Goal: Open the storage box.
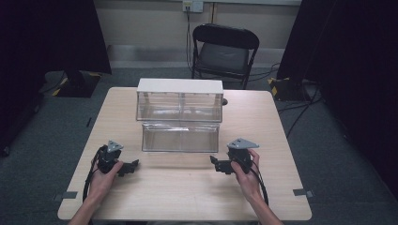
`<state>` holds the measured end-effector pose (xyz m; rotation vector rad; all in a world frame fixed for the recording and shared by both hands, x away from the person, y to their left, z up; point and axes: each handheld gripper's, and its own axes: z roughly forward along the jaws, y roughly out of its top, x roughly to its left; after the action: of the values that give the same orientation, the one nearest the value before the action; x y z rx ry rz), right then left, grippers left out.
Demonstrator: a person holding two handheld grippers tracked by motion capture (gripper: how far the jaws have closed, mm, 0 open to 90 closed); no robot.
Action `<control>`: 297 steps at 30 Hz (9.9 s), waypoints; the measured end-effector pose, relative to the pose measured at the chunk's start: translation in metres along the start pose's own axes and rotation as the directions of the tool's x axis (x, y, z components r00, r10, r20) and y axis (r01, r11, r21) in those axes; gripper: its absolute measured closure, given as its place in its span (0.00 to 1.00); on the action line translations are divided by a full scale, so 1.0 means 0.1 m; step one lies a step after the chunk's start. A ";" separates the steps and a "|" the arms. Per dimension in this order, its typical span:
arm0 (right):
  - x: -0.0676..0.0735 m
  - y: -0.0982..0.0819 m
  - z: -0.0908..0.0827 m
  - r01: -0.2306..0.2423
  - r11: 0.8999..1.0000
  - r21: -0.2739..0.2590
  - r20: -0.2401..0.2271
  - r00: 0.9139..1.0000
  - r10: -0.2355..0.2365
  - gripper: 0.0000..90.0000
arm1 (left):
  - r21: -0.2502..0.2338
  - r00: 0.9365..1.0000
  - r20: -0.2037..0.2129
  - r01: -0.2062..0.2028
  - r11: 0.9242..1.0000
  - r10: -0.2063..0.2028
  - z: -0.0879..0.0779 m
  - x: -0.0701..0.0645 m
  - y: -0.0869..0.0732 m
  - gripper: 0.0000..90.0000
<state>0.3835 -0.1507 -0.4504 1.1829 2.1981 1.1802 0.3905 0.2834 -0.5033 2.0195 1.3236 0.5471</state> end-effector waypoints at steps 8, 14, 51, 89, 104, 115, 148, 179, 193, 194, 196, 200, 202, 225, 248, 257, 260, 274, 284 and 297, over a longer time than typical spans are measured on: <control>0.04 0.01 0.22 0.005 1.000 0.028 0.013 1.000 -0.005 0.16 | 0.000 1.000 0.000 0.000 1.000 0.000 0.00 0.00 0.00 0.00; 0.06 0.03 0.31 0.006 0.999 0.032 0.013 1.000 -0.006 0.16 | 0.000 1.000 0.000 0.000 1.000 0.000 0.00 0.00 0.00 0.00; 0.15 0.08 0.35 -0.019 1.000 0.000 -0.029 0.999 0.019 0.15 | -0.001 1.000 -0.002 0.000 1.000 0.000 0.00 0.00 0.00 0.00; 0.17 0.09 0.30 -0.021 1.000 0.004 -0.017 1.000 0.021 0.15 | -0.001 1.000 -0.002 0.000 1.000 0.000 0.00 0.00 0.00 0.00; 0.17 0.10 0.27 -0.023 1.000 -0.005 -0.038 0.999 0.023 0.15 | -0.001 1.000 -0.002 0.000 1.000 0.000 0.00 0.00 0.00 0.00; 0.18 0.11 0.24 -0.021 1.000 -0.012 -0.046 0.999 0.020 0.15 | -0.001 1.000 -0.002 0.000 1.000 0.000 0.00 0.00 0.00 0.00; 0.17 0.19 0.17 -0.026 0.999 -0.027 -0.065 0.998 0.025 0.13 | -0.001 1.000 -0.002 0.000 1.000 0.000 0.00 0.00 0.00 0.00; 0.19 0.29 0.10 -0.029 0.997 -0.074 -0.055 0.998 0.025 0.10 | -0.001 1.000 -0.002 0.000 1.000 0.000 0.00 0.00 0.00 0.00; 0.19 0.32 0.11 -0.037 0.997 -0.075 -0.047 0.998 0.034 0.10 | -0.001 1.000 -0.001 0.000 1.000 0.000 0.00 0.00 0.00 0.00; 0.19 0.33 0.11 -0.039 0.996 -0.077 -0.048 0.998 0.036 0.10 | -0.001 1.000 -0.001 0.000 1.000 0.000 0.00 0.00 0.00 0.00; 0.19 0.33 0.11 -0.038 0.996 -0.079 -0.046 0.998 0.034 0.10 | -0.001 1.000 -0.002 0.000 1.000 0.000 0.00 0.00 0.00 0.00; 0.19 0.35 0.11 -0.042 0.996 -0.082 -0.046 0.998 0.038 0.10 | -0.004 1.000 -0.002 0.001 1.000 -0.001 0.00 0.00 0.00 0.00; 0.19 0.36 0.11 -0.041 0.996 -0.083 -0.045 0.998 0.037 0.10 | -0.001 1.000 -0.002 0.000 1.000 0.000 0.00 0.00 0.00 0.00; 0.17 0.41 0.10 -0.056 0.993 -0.108 -0.047 0.998 0.051 0.11 | -0.002 1.000 -0.002 0.001 1.000 -0.001 0.00 0.00 0.00 0.00; 0.15 0.47 0.11 -0.059 0.993 -0.101 -0.034 0.998 0.056 0.13 | -0.001 1.000 -0.002 0.001 1.000 -0.001 0.00 0.00 0.00 0.00; 0.13 0.49 0.11 -0.070 0.992 -0.109 -0.022 0.997 0.068 0.15 | -0.001 1.000 -0.002 0.001 1.000 -0.001 0.00 0.00 0.00 0.00; 0.12 0.49 0.13 -0.080 0.991 -0.108 -0.030 0.997 0.078 0.15 | -0.002 1.000 -0.001 0.001 1.000 -0.001 0.00 0.00 0.00 0.00; 0.10 0.55 0.12 -0.095 0.986 -0.134 -0.018 0.995 0.093 0.15 | -0.002 1.000 -0.002 0.001 1.000 -0.001 0.00 0.00 0.00 0.00; 0.08 0.60 0.09 -0.108 0.982 -0.156 -0.024 0.994 0.106 0.15 | -0.002 1.000 -0.003 0.001 1.000 -0.002 0.00 0.00 0.00 0.00; 0.07 0.64 0.06 -0.115 0.979 -0.169 -0.046 0.993 0.109 0.15 | -0.002 1.000 -0.003 0.002 1.000 -0.002 0.00 0.00 0.00 0.00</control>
<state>0.4151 -0.1229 -0.4011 1.2350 2.0311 1.4159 0.3900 0.2831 -0.5034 2.0161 1.3261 0.5510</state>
